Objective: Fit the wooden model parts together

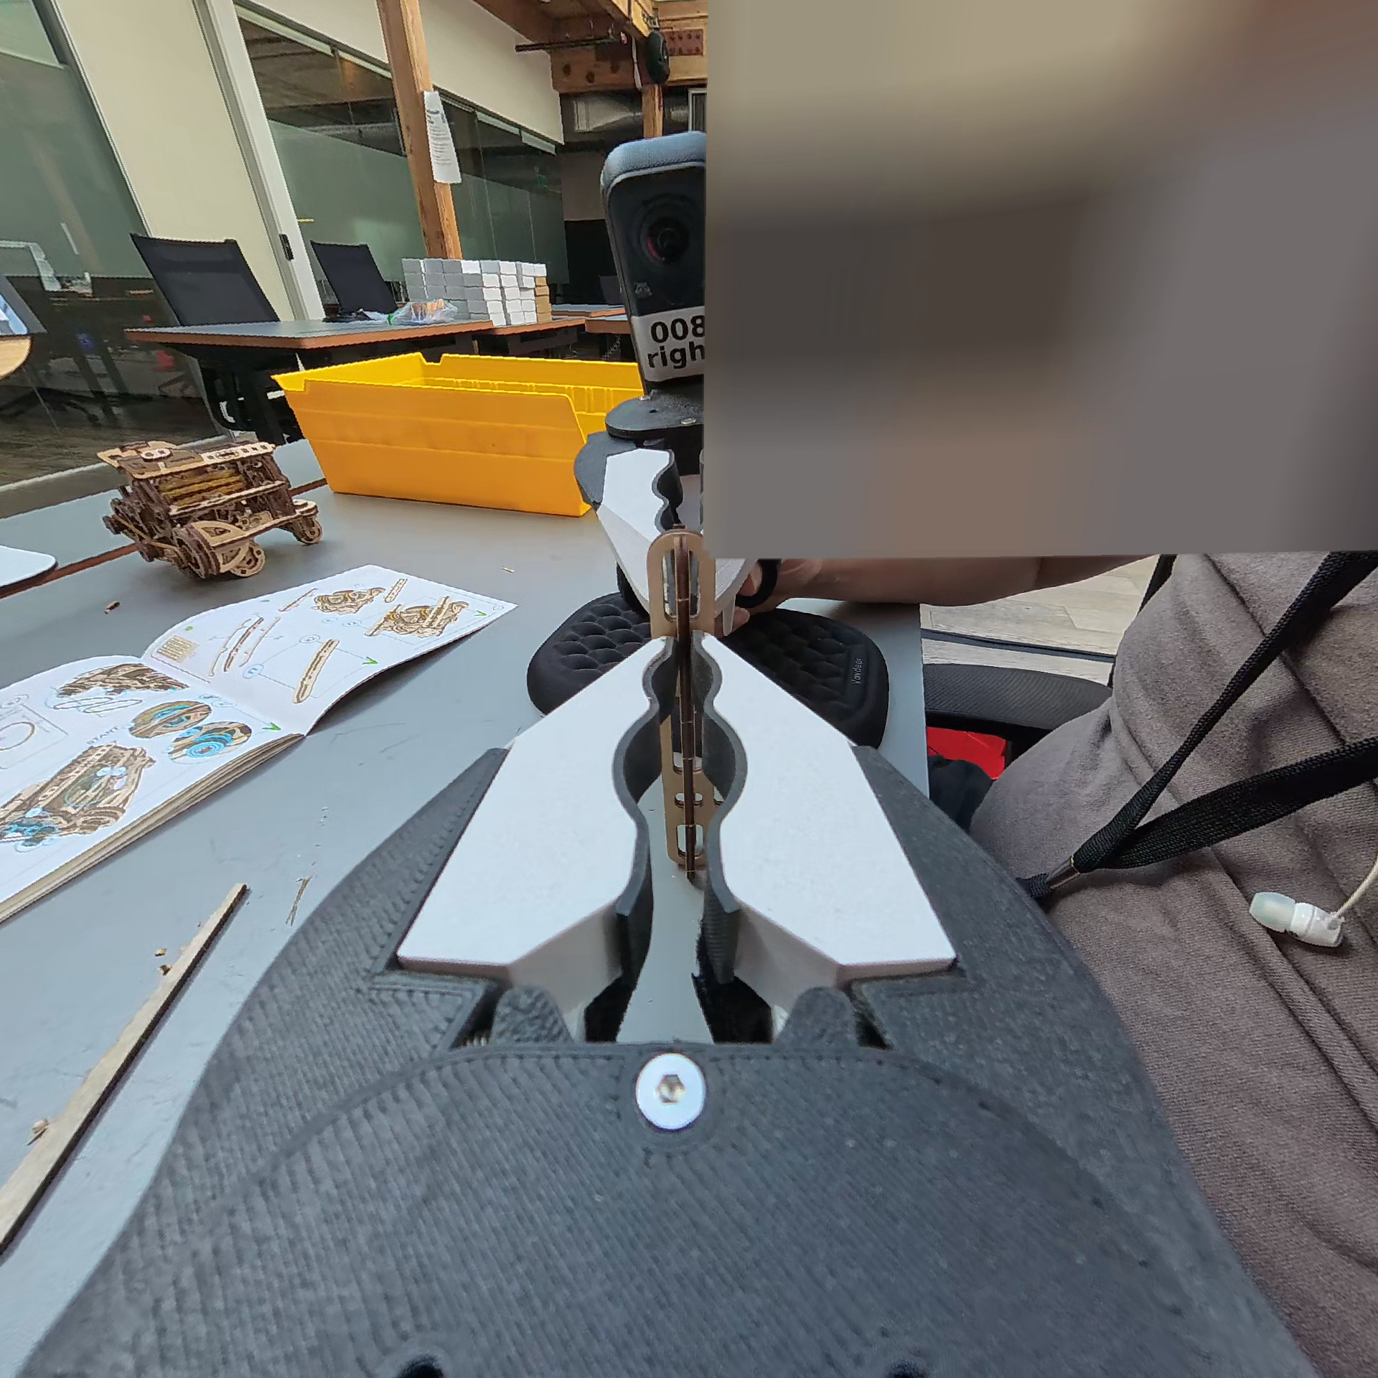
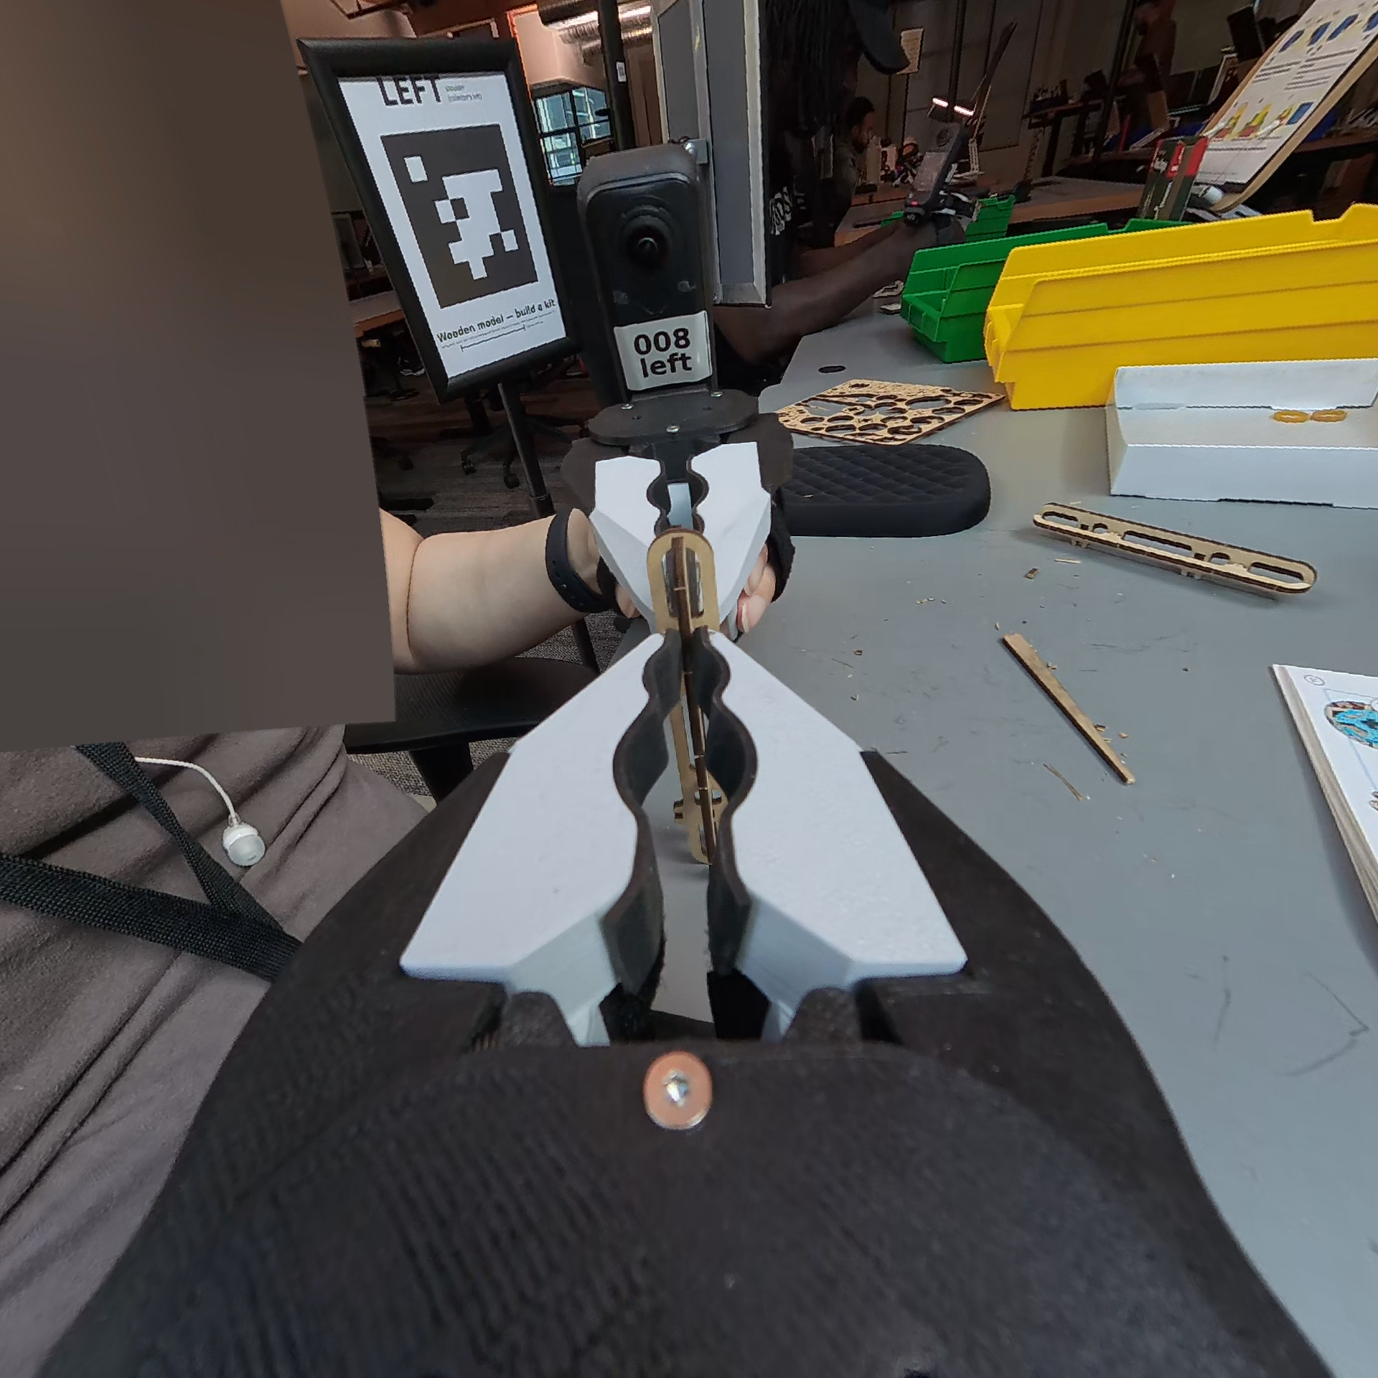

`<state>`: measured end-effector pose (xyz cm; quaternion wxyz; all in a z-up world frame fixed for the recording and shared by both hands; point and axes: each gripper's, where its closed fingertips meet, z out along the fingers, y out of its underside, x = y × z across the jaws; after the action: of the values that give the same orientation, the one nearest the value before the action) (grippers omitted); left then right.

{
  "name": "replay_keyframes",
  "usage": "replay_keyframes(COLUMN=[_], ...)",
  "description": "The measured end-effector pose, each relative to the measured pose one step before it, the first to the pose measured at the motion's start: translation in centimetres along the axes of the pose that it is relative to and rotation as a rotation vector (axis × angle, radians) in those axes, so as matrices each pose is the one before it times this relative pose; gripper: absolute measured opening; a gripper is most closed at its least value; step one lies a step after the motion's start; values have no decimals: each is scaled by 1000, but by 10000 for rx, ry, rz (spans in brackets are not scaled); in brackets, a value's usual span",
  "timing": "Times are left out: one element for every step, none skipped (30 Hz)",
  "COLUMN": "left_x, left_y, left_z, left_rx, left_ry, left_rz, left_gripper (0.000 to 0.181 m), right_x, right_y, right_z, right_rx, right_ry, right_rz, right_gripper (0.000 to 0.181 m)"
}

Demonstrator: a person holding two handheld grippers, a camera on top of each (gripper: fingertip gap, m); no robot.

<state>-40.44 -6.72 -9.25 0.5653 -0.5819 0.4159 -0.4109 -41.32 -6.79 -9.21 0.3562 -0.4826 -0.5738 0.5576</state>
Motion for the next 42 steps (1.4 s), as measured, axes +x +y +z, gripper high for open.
replay_keyframes(left_x=[-8, 11, -43, -95, -211, -267, -117, 120, 31, -174, -64, -14, 25, -21, -96, -90, 37, 88, 59, 77, 78, 70, 77, 83, -1, 21, 63, 69, 88, 54, 27, 70, -26, 3, 43, 54, 48, 76, 46, 3, 31, 41], left_y=[4, 1, -2, 9, 13, 24, 29, -1, -27, -19, 54, 8, 1, 34, 52, 27, 0, -25, -56, -96, -89, -64, -81, -73, -37, 18, 82, 123, 153, 170, 122, 51, -5, -17, 2, 17, 20, 37, 13, 1, 3, 4], left_z=[19, 2, -18, -5, 7, 10, -44, -99, -90, -60, -14, 15, 47, 61, 64, 75, 73, 47, 9, -30, -60, -52, -57, -52, -42, 10, 43, 98, 131, 153, 147, 115, 50, 12, -2, 5, 22, 18, 10, 2, -17, -19], left_rx=[-17, -23, -20, -14, -18, -26, 3, 54, 98, 106, 44, 6, -11, -37, -44, -17, 16, 30, 55, 78, 69, 54, 65, 59, 25, -14, -65, -98, -118, -131, -99, -42, 4, 12, -3, -7, -23, -25, -15, -7, -2, 5], left_ry=[-17, 4, -23, -72, -156, -193, -52, 144, 120, -1, 63, 62, 21, -57, -112, -102, -17, 0, -17, -11, 23, 37, 57, 59, 13, 31, 54, 37, 35, -1, -11, 20, -24, 21, 66, 68, 52, 37, -1, -27, 22, 40], left_rz=[24, 0, 30, 56, 75, 42, -39, -128, -258, -318, -289, -203, -39, 84, 84, 1, -42, -23, 30, 67, 59, 30, 24, 26, 11, -4, 4, 29, 65, 86, 92, 85, 57, 24, -19, -27, 8, 87, 122, 95, 23, -19], left_gripper=[0, 0, 0, 0, 0, 0, 0, 2, 10, 24, 28, 29, 30, 31, 31, 31, 31, 31, 29, 27, 25, 22, 21, 21, 21, 23, 23, 23, 24, 24, 23, 18, 15, 14, 14, 14, 14, 14, 14, 14, 14, 14], right_x=[25, 1, 7, 89, 162, 301, 277, -41, 23, 67, -6, -8, 140, 152, -35, 9, 30, -47, -54, -60, -26, -42, -70, -94, -87, -92, -50, 10, -22, -35, -50, -92, -111, -93, -21, -47, -58, -63, -75, -14, -6, -61], right_y=[-8, 11, -6, -23, -42, -45, -42, -15, -17, -25, 1, 1, -23, -19, 9, -5, -15, 2, -5, -7, -8, -3, 11, 1, 0, 4, 1, -2, -7, -2, 3, -5, 4, 11, -1, -3, -6, 20, 4, 9, 8, 2], right_z=[-5, -6, 6, 19, -17, -17, 6, 63, 67, 40, 13, -13, -17, -36, 1, -6, -16, 1, -4, 0, -2, -2, 6, 11, 14, 27, 35, 27, 15, 16, 25, 17, 12, 9, 6, -11, -4, 2, -20, 7, 21, 19], right_rx=[12, -17, -24, 49, 90, 100, 97, 30, -12, 25, 15, -1, 18, 28, 3, -1, 7, 4, 1, 5, 7, 4, -11, -9, -6, -10, -12, -5, -1, 2, 4, 3, -3, 1, 8, 1, 12, -6, -2, 7, -4, -13], right_ry=[36, -5, 12, 74, 53, 73, 61, -97, 26, 112, 34, -3, 68, 62, -45, 16, 61, 17, 6, -15, -16, -23, -26, -37, -13, -11, 0, 27, -4, -14, -34, -58, -77, -51, -15, -50, -44, -40, -55, -7, 13, -18], right_rz=[-45, 6, -25, -25, 76, 126, 75, 51, -17, -100, -38, 14, 44, 68, 36, -14, -50, -75, -75, -49, -12, -17, -37, -52, -74, -86, -62, -25, -15, -3, -2, -9, -18, -10, 1, 22, 5, -17, -10, 8, -28, -42], right_gripper=[1, 1, 1, 0, 0, 1, 1, 1, 1, 1, 1, 1, 1, 1, 1, 1, 1, 1, 0, 0, 0, 0, 1, 0, 0, 0, 1, 1, 1, 1, 1, 1, 1, 1, 1, 1, 1, 1, 1, 0, 1, 1])
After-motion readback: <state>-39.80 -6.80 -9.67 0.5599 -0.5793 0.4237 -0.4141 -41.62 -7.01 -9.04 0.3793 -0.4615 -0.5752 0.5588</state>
